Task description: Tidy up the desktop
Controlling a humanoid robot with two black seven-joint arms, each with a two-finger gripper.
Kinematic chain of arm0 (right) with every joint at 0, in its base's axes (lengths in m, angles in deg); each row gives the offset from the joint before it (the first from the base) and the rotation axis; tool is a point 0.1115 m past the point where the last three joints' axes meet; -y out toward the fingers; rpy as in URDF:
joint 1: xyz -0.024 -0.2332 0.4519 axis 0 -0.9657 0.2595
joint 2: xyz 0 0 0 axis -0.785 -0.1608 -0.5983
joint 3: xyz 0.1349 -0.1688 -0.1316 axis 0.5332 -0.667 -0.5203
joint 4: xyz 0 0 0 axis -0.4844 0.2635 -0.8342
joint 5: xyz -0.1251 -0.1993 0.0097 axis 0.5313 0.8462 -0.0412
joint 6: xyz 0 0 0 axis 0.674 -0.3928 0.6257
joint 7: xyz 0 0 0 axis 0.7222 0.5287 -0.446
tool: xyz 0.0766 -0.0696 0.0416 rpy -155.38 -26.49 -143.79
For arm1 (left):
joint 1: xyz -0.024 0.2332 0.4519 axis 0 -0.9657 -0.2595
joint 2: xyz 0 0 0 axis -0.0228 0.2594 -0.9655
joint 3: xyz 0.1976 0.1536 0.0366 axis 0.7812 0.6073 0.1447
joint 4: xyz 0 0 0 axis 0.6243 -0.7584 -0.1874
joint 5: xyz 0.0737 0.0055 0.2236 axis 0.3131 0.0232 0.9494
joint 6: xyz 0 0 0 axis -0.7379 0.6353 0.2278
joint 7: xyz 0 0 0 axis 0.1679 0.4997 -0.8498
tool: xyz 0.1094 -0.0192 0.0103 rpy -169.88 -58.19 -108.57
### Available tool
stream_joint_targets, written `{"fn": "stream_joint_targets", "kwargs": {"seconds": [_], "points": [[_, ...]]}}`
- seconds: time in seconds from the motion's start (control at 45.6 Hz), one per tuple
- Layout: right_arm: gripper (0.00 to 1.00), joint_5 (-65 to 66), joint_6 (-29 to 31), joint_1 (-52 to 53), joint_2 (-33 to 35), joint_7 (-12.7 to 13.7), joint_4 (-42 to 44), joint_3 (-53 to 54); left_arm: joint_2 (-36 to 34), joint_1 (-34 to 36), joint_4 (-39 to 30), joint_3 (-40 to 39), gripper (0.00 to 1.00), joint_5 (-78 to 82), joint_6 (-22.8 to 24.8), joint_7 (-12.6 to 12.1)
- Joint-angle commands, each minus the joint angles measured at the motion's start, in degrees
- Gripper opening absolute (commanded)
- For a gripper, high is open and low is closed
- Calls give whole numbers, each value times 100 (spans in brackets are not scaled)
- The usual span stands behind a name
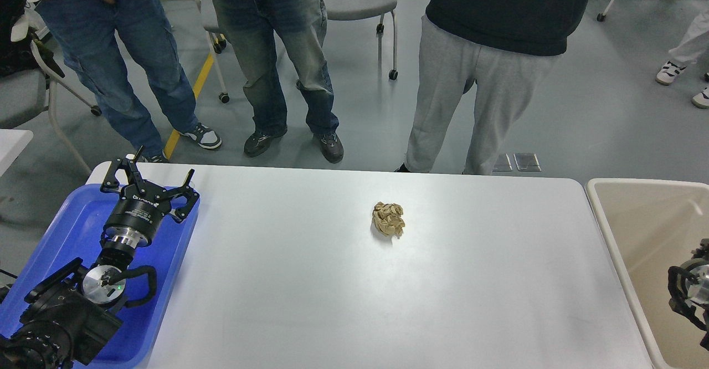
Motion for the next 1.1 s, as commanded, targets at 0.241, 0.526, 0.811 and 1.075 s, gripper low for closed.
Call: {"fn": "stream_joint_targets", "kwargs": {"seconds": [0.241, 0.526, 0.811, 1.075], "points": [[100, -60, 600, 487, 1428, -21, -1592, 562, 0, 0, 0, 1, 100, 0, 0, 3], [100, -60, 1883, 470, 2168, -21, -3878, 2285, -9, 0, 9, 1, 100, -9, 0, 3], [100, -51, 3641, 356, 1966, -249, -4766, 2602, -9, 0, 9, 1, 100, -9, 0, 3], [100, 283, 4530, 382, 1228, -592, -4846, 2549, 0, 0, 9, 1, 100, 0, 0, 3]]}}
